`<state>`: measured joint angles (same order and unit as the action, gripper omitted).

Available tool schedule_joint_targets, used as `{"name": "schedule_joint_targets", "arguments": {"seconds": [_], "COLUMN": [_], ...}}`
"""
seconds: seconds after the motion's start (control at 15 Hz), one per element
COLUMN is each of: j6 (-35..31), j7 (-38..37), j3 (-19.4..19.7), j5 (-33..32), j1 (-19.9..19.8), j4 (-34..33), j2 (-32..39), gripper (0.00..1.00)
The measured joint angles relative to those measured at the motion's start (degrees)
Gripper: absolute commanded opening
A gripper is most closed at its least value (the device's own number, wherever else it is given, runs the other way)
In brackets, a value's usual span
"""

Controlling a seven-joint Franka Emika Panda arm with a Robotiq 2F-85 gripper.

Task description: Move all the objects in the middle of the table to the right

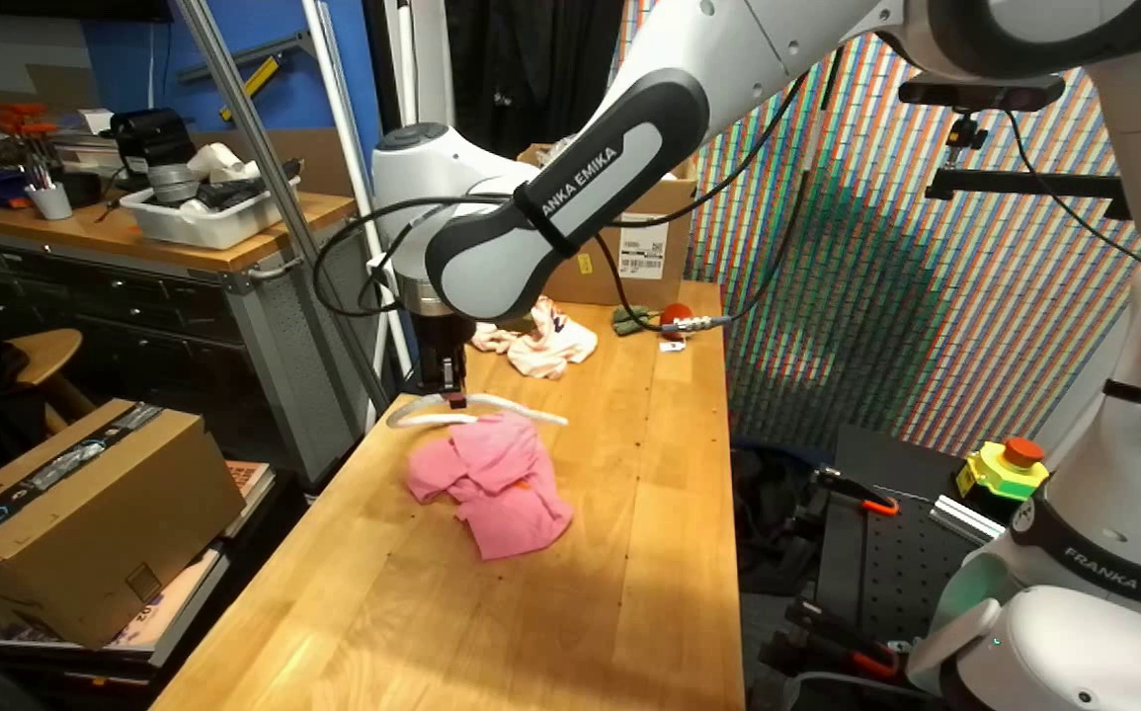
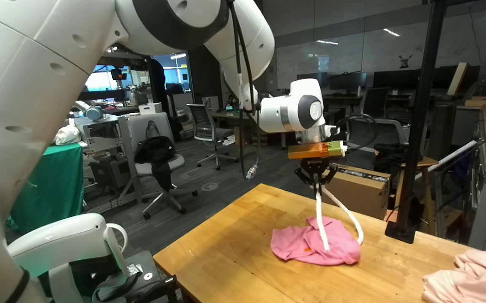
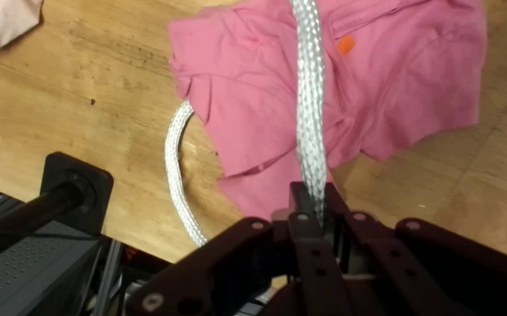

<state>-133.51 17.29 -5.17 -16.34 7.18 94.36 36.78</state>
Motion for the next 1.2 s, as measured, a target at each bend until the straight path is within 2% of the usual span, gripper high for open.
{"name": "schedule_joint_targets", "arguments": {"seconds": [0.27, 0.8, 1.2], "j6": [2.78, 4.55, 4.82], "j7": [6.09, 13.47, 15.41], "j3": [-2.48, -3.94, -4.07], "j5": [2.63, 8.3, 11.09], "j1": [-1.71, -3.49, -3.59], "j4": [1.01, 2.17, 2.11], "j2": [-5.66, -15.15, -20.86], "gripper": [0.06, 0.05, 0.05]}}
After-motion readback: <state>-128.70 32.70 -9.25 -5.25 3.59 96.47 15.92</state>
